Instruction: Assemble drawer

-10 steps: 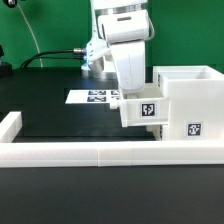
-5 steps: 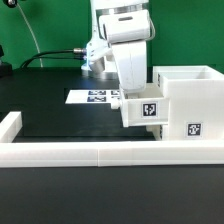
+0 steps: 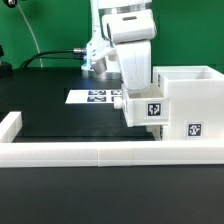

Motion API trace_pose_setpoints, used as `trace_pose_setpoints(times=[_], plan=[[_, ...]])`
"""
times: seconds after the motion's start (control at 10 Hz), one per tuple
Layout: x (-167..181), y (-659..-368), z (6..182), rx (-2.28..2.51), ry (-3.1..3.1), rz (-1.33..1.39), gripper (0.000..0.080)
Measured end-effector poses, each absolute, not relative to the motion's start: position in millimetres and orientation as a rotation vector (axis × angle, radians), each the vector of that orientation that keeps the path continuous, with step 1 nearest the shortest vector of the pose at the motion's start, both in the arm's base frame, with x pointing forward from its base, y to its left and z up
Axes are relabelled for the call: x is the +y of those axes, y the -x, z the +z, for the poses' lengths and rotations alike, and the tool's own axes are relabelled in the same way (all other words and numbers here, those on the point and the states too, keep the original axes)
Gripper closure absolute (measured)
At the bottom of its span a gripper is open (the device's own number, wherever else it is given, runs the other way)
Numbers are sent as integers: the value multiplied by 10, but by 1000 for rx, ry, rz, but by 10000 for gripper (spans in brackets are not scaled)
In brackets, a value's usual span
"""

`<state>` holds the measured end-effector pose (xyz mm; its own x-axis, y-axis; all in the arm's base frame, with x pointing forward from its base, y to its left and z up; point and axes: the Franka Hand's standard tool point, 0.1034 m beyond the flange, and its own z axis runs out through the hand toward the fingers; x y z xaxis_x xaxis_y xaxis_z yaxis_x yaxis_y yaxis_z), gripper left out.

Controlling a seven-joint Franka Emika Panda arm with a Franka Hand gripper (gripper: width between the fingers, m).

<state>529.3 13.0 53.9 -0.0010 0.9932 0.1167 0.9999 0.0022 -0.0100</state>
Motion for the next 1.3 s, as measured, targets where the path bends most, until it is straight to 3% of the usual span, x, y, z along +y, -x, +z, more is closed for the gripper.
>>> trace_pose_setpoints(times=[0.1,0.2,0.3,0.4,0.9,1.3], plan=[[130,-5295,541,-2158,2155,-116,360],[132,-5299,551,-2155,2160,-116,232],[130,-5310,580,-2157,2165,-119,232],[123,-5316,619,-2162,2168,-122,167],[-138,-5346,980,-2196,2180,-92,150],[-466,-5358,921,-2188,2181,-92,150]])
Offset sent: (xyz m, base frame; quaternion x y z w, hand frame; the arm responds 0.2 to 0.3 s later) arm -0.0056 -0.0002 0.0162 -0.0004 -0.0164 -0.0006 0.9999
